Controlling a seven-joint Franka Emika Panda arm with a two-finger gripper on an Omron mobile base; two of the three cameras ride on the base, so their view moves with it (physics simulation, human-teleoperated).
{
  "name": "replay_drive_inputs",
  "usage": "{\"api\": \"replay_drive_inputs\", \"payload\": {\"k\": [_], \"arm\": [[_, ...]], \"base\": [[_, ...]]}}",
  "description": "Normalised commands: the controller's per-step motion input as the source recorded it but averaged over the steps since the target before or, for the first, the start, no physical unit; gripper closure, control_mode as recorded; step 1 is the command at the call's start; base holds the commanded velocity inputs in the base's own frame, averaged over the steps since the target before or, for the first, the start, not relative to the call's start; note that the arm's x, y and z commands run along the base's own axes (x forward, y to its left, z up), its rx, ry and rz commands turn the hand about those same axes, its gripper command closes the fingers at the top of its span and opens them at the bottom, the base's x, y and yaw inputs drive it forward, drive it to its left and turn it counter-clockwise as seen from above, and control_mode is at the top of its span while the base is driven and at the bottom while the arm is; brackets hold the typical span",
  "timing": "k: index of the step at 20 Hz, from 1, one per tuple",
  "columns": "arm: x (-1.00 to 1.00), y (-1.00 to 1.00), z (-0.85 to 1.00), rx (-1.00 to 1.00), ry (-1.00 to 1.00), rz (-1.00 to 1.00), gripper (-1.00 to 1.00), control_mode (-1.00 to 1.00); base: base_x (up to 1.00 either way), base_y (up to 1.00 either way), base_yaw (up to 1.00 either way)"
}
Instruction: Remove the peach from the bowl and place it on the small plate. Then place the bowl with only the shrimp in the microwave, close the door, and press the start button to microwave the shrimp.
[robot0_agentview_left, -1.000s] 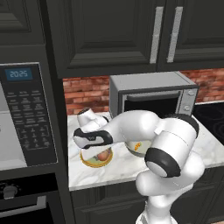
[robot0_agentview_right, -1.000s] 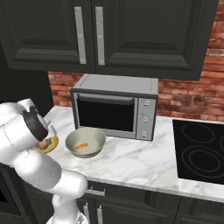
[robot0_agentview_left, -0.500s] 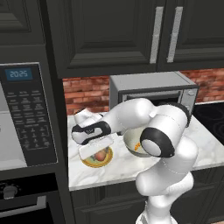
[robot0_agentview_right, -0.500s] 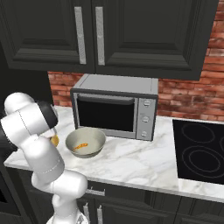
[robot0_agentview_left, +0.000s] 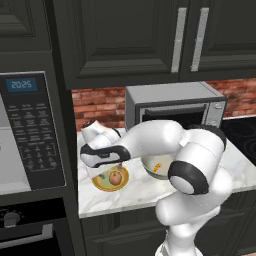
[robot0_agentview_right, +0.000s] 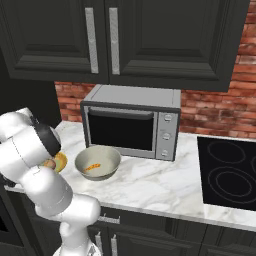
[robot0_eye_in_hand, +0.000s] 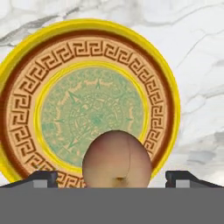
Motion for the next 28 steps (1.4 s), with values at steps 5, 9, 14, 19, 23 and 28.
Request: {"api": "replay_drive_inputs", "payload": {"k": [5, 9, 14, 19, 23, 28], "arm": [[-0.61, -0.61, 0.36, 0.12, -0.31, -0.09, -1.0, -1.0], [-0.51, -0.96, 0.31, 0.2, -0.24, -0.23, -1.0, -1.0], [-0.37, -1.0, 0.44, 0.31, -0.09, -0.24, -1.0, -1.0], [-0.31, -1.0, 0.53, 0.33, -0.01, -0.25, -1.0, -1.0], [-0.12, -1.0, 0.13, 0.32, 0.01, -0.21, -1.0, -1.0], [0.0, -1.0, 0.0, 0.25, 0.02, -0.18, -1.0, -1.0]], "base": [[0.0, 0.0, 0.0], [0.0, 0.0, 0.0], [0.0, 0.0, 0.0], [0.0, 0.0, 0.0], [0.0, 0.0, 0.0], [0.0, 0.0, 0.0]]}}
